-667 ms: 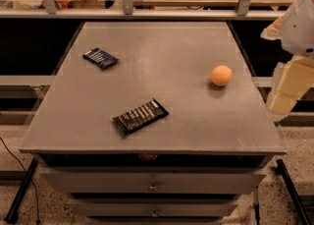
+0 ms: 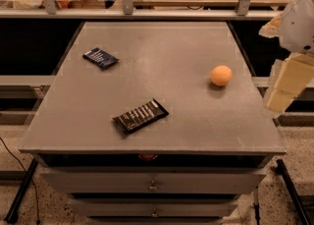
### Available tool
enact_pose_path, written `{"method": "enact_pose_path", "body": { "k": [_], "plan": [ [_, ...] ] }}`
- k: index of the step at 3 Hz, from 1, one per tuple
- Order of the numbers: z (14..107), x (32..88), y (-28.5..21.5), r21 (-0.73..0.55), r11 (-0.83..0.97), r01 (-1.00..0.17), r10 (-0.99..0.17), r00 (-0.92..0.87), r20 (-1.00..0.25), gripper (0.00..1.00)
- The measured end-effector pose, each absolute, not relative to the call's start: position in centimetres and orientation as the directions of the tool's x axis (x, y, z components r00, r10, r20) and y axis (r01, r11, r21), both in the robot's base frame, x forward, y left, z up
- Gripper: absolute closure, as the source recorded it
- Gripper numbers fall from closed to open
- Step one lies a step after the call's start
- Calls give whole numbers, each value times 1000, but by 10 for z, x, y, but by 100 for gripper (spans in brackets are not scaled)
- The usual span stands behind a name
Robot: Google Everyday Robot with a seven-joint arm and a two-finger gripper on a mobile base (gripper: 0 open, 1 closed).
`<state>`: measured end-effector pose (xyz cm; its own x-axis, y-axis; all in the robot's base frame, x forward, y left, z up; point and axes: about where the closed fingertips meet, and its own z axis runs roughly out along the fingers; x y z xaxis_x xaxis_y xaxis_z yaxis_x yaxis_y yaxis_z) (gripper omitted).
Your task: Pick rxbar blueberry
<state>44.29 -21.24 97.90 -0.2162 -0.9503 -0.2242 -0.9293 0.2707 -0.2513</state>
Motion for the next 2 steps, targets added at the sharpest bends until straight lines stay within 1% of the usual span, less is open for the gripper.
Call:
{"method": "enact_pose_path", "body": {
  "k": [1,2],
  "plan": [
    [981,472,-188,-241,259,-935,-943,-191,-272,0],
    [982,512,-153,-236,255,-938,-927,-168,-334,0]
  ]
}}
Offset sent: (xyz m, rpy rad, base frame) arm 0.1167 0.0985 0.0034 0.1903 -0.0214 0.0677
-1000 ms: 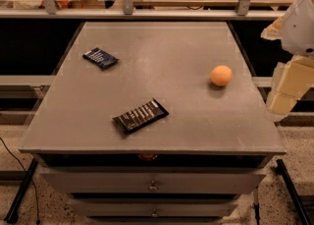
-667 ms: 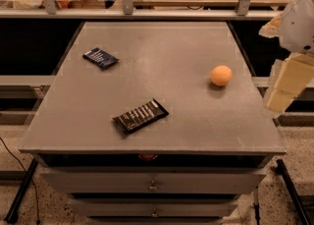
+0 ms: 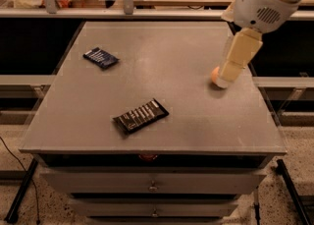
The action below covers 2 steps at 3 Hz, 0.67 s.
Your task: Pick rxbar blueberry
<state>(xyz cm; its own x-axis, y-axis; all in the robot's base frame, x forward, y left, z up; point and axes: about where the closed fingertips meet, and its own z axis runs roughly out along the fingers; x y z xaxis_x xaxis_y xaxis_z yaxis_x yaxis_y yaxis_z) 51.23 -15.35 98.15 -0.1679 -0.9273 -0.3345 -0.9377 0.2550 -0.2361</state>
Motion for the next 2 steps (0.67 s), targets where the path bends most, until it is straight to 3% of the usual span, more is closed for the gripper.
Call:
{"method": "enact_pose_path", "body": {
  "k": [1,2],
  "plan": [
    [981,552,-119,-229,301,-926,-890,-186,-417,0],
    [981,552,-119,-229,300,-926,-890,-185,-417,0]
  ]
}}
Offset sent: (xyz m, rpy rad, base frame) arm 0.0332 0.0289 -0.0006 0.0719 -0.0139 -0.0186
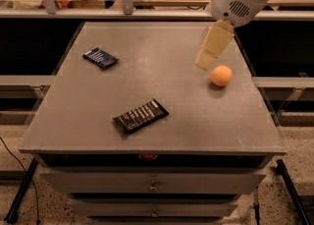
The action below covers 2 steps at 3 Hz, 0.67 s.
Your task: Pick rxbar blueberry
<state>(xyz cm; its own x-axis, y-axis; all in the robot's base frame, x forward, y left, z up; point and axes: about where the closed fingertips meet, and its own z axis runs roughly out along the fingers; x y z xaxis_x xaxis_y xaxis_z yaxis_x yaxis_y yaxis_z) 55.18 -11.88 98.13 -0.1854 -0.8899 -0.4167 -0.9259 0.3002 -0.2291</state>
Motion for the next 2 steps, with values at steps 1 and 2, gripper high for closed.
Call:
{"method": "enact_pose_path", "body": {
  "k": [1,2],
  "plan": [
    [978,559,-107,-224,319,-921,-869,-190,-456,0],
    [983,591,-49,-234,292,-927,-827,-123,-548,0]
  ]
}}
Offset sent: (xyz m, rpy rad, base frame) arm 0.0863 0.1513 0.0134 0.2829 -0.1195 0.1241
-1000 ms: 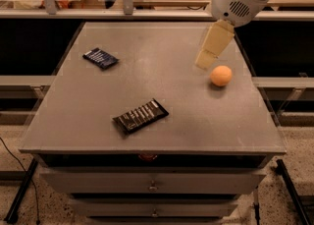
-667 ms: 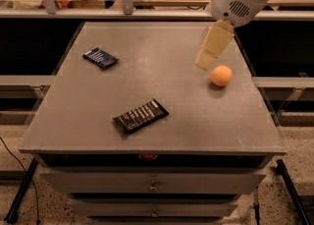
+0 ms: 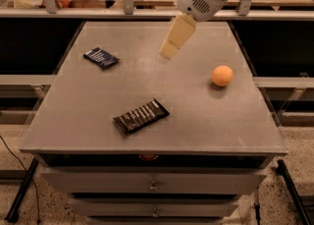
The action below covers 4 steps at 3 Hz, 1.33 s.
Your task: Pick rxbar blueberry
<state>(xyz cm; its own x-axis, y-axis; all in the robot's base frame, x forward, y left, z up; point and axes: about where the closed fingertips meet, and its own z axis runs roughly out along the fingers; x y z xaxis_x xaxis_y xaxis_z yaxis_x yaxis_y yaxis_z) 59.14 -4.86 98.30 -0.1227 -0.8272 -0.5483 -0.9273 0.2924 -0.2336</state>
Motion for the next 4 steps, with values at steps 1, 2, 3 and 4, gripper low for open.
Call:
{"method": "enact_pose_path", "body": {
  "k": [1,2,3,4],
  "plan": [
    [986,623,16,-216,294,-931,-767,-96,-634,0],
    [967,650,84,-152,326,-933,-711,-136,-690,0],
    [967,651,92,-136,339,-931,-700,-153,-698,0],
    [967,648,92,-133,346,-929,-693,-158,-703,0]
  ]
}}
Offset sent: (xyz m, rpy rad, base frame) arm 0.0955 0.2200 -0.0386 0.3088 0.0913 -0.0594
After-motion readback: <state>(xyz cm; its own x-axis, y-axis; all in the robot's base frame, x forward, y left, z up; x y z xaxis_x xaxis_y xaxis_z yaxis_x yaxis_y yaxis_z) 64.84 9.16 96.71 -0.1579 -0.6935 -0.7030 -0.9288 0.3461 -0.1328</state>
